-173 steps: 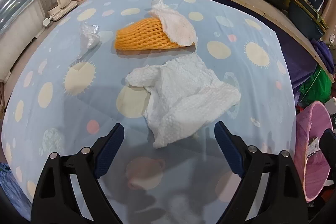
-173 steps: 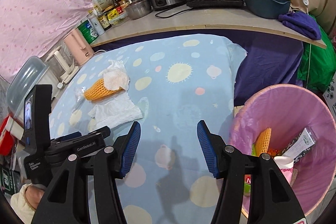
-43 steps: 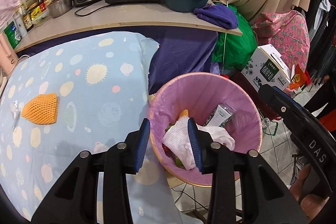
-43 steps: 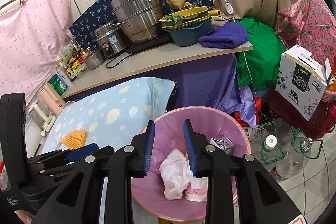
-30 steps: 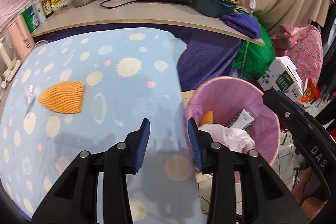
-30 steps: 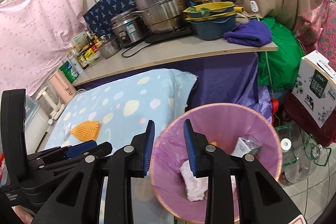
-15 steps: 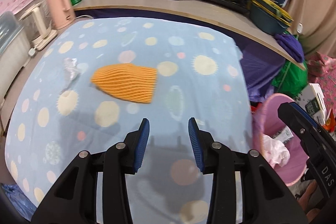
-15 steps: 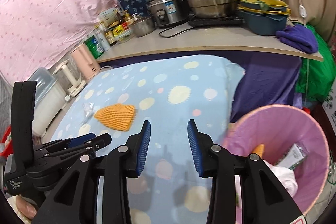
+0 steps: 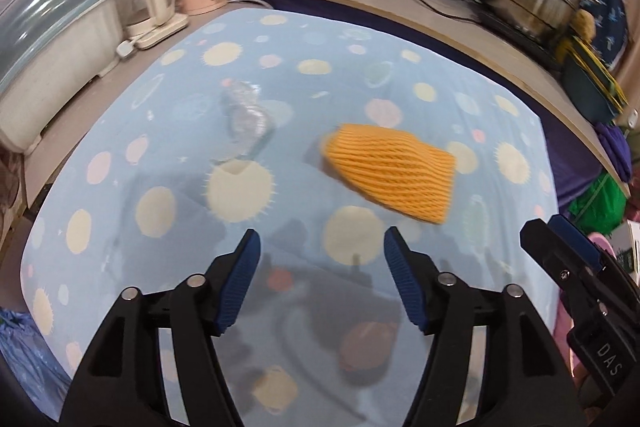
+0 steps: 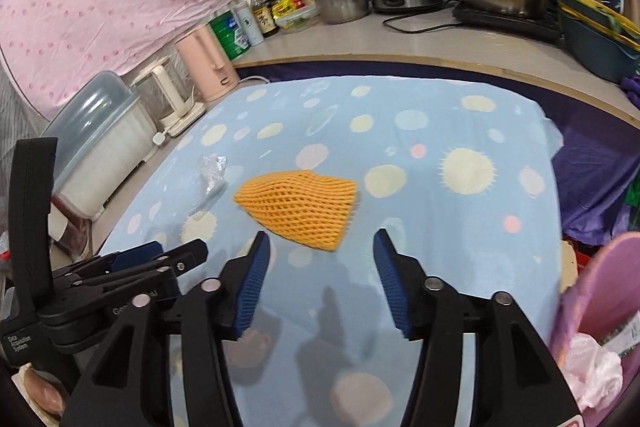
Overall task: Collect trash
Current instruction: 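Move both grippers back over the foam net and plastic bag, then grasp the clear plastic bag with the left gripper while the right gripper grasps the orange foam net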
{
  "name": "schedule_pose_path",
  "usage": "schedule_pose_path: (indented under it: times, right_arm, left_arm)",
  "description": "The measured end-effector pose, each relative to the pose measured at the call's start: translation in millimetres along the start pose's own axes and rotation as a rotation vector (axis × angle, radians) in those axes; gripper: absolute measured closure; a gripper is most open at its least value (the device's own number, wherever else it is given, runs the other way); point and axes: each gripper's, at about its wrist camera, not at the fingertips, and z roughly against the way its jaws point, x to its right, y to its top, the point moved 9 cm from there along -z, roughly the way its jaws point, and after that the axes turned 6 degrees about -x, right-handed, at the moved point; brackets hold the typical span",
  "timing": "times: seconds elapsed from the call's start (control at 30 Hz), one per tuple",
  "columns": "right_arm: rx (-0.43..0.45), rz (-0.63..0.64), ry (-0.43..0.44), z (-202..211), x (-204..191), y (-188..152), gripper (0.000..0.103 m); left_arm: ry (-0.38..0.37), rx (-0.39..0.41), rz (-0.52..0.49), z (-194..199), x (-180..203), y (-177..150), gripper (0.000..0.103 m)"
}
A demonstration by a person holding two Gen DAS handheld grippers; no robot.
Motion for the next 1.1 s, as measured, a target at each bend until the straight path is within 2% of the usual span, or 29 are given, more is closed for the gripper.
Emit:
schedule_pose_path:
  times: [0.07,0.1,0.3,0.43,0.67,0.73,0.8,0.87,0.9,0.93,0.97,1.03,1.1]
  right_arm:
    - [-0.014,0.014,-0.002,-16,-7,4,0.036]
    - [-0.021,0.020,-0.003,-23,-10,6,0.035]
    - [-0.075,0.040,-0.016,-73,-22,19,0.035]
    - [-0.106,0.041,-0.015,-102,-25,25,0.035]
    - [-0.133,0.054,-0.027,-130,-28,28,0.035]
    - [-0.136,0.057,-0.031,-134,-28,27,0.041]
    - [-0.141,0.062,-0.039,-136,-28,26,0.052]
    - [-0.137,0.063,-0.041,-137,-27,25,0.057]
    - [-0.135,0.064,-0.040,-137,-27,24,0.064]
    - [-0.133,0.065,-0.040,-136,-27,24,0.068]
    - [-0.132,0.066,-0.039,-136,-27,23,0.075]
    - [-0.128,0.060,-0.037,-132,-26,22,0.079]
    - [-0.127,0.056,-0.033,-129,-25,21,0.082]
  left_arm:
    - [0.019,0.007,0.022,-5,-18,7,0.026]
    - [0.029,0.011,0.030,-8,-25,11,0.025]
    - [0.064,0.011,0.069,-29,-59,33,0.025]
    - [0.069,0.009,0.075,-42,-68,46,0.021]
    - [0.075,0.003,0.076,-65,-70,68,0.021]
    - [0.072,0.007,0.072,-71,-68,74,0.021]
    - [0.078,0.005,0.067,-78,-67,81,0.022]
    - [0.083,0.003,0.064,-84,-66,85,0.030]
    - [0.082,-0.004,0.062,-88,-66,86,0.033]
    - [0.082,-0.015,0.060,-93,-65,87,0.040]
    - [0.081,-0.025,0.057,-97,-64,87,0.054]
    - [0.086,-0.049,0.050,-104,-63,85,0.070]
    - [0.079,-0.058,0.052,-106,-62,82,0.073]
